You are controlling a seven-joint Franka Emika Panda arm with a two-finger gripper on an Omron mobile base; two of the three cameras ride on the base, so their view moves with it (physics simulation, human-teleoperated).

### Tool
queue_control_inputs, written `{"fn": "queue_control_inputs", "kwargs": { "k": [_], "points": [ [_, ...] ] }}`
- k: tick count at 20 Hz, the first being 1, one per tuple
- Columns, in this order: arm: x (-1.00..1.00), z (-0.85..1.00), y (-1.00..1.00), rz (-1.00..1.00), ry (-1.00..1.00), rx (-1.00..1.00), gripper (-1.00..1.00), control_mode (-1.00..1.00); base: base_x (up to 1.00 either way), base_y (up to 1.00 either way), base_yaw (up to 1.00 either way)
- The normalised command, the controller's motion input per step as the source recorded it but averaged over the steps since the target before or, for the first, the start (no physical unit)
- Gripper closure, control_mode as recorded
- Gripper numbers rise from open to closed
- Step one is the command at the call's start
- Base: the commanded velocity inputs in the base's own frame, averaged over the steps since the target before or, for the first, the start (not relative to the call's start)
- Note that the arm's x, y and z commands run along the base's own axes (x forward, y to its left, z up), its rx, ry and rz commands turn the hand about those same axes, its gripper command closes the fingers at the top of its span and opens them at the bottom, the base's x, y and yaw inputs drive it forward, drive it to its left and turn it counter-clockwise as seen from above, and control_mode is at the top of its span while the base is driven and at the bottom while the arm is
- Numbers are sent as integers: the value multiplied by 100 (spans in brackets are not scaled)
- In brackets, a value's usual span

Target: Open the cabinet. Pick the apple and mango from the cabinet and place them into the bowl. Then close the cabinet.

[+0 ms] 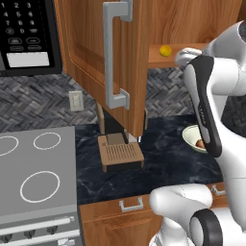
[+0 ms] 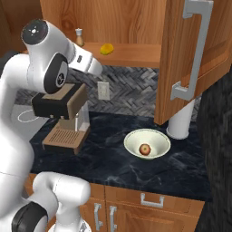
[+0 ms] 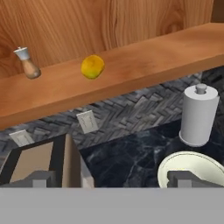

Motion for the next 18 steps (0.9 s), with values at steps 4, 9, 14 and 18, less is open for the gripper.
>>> {"fn": "queue_control_inputs", "kwargs": {
  "k": [4, 9, 14, 18],
  "points": [
    [11, 7, 22, 0, -6, 0, -100, -100, 0, 0, 0],
    [20, 2, 13, 0, -2, 0, -100, -100, 0, 0, 0],
    [40, 0, 2, 0, -6, 0, -100, -100, 0, 0, 0],
    [38, 0, 0, 0, -1, 0, -100, -100, 0, 0, 0]
  ]
}}
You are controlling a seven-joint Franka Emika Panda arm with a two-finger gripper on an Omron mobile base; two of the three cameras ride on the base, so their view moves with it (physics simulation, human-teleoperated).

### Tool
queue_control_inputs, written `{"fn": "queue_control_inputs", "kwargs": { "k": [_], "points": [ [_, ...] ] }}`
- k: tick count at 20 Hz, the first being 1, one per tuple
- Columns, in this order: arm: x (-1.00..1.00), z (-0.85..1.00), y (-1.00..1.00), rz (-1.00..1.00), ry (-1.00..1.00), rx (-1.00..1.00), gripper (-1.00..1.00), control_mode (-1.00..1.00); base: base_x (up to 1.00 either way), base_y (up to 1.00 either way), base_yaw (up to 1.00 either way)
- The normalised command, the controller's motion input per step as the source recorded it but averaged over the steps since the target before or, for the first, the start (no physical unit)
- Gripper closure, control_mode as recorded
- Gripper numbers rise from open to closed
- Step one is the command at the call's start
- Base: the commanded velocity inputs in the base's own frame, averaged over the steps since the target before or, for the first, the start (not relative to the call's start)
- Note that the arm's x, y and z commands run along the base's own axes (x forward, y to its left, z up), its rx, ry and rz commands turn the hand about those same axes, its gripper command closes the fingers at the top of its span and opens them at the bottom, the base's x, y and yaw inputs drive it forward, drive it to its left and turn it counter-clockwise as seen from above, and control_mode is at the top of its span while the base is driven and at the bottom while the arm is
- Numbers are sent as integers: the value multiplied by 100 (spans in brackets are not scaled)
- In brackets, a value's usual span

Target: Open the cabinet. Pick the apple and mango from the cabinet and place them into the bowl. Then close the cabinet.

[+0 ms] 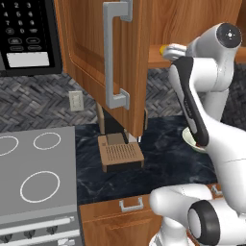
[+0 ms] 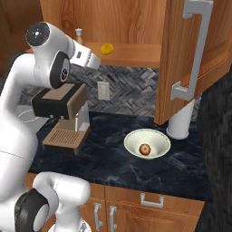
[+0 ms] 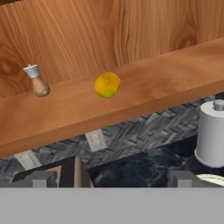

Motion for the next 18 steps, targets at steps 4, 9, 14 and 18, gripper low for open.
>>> {"fn": "queue_control_inputs", "kwargs": {
  "k": [4, 9, 14, 18],
  "points": [
    [41, 0, 0, 0, 0, 0, -100, -100, 0, 0, 0],
    [48, 0, 0, 0, 0, -4, -100, -100, 0, 0, 0],
    [48, 0, 0, -1, 0, -6, -100, -100, 0, 0, 0],
    [35, 7, 0, 0, 0, 0, -100, -100, 0, 0, 0]
  ]
}}
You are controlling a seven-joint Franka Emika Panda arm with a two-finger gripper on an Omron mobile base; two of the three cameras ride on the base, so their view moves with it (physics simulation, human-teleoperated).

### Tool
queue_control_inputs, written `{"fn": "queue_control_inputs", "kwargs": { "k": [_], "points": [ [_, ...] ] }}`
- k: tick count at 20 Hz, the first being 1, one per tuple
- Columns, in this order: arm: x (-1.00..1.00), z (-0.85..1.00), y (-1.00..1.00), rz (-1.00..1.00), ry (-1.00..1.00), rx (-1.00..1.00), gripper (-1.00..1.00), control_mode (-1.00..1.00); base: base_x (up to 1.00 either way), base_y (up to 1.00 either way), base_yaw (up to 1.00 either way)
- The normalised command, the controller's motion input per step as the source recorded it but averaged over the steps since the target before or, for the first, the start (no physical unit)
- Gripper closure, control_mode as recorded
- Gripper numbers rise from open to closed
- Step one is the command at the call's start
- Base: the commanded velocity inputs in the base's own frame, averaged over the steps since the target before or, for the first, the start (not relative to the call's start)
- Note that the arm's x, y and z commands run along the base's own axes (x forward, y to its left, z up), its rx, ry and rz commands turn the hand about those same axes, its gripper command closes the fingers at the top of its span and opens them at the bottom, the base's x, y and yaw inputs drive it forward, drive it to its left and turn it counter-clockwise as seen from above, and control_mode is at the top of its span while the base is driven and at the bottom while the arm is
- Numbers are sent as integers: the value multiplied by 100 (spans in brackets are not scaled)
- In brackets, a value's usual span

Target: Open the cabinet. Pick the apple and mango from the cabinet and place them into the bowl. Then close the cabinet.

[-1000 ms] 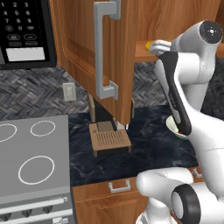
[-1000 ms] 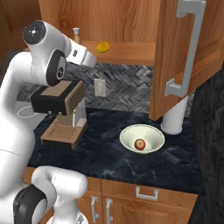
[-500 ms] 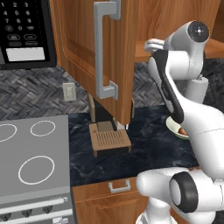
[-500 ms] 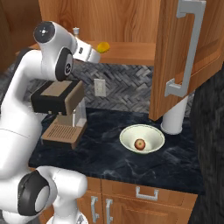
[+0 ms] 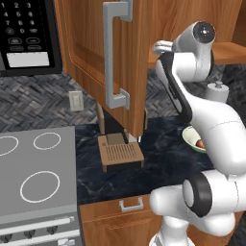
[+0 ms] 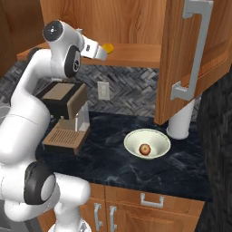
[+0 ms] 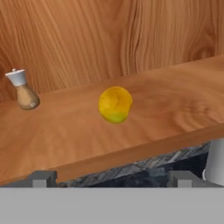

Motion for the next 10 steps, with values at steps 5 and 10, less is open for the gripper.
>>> {"fn": "queue_control_inputs", "kwargs": {
  "k": [5, 10],
  "points": [
    [42, 9, 0, 0, 4, 0, -100, -100, 0, 0, 0],
    [49, 0, 0, 0, 4, 0, -100, -100, 0, 0, 0]
  ]
}}
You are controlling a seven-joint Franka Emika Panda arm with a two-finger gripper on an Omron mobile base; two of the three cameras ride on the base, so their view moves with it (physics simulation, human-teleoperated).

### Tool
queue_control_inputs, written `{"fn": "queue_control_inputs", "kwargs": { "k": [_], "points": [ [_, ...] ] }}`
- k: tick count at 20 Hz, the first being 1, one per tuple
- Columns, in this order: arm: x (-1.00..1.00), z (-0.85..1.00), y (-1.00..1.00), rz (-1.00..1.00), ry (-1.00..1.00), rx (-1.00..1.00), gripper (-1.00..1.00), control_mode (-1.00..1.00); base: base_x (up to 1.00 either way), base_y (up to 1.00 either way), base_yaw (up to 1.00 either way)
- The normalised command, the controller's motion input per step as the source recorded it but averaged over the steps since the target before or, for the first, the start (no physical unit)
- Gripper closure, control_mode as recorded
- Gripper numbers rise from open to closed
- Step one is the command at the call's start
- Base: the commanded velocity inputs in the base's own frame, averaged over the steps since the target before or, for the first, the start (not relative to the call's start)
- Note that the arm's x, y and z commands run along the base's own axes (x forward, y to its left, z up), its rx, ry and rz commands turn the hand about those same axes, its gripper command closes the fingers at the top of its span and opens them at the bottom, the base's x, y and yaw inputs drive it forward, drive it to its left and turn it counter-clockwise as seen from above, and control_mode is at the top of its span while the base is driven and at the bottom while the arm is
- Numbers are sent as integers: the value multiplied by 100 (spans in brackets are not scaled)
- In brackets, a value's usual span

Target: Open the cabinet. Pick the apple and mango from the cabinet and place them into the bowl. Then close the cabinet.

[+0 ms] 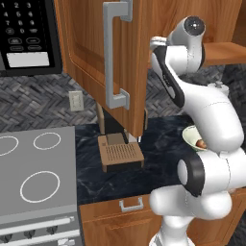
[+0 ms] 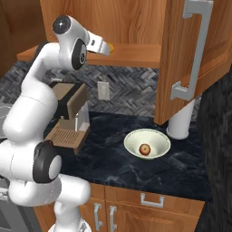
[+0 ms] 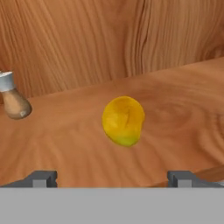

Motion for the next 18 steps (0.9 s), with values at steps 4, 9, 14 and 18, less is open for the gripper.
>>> {"fn": "queue_control_inputs", "kwargs": {
  "k": [4, 9, 14, 18],
  "points": [
    [44, 0, -9, -1, 3, 0, -100, -100, 0, 0, 0],
    [49, 0, -15, -1, 3, 0, -100, -100, 0, 0, 0],
    [46, 0, -17, -2, 5, 0, -100, -100, 0, 0, 0],
    [34, -9, -9, -2, 4, 0, -100, -100, 0, 0, 0]
  ]
}}
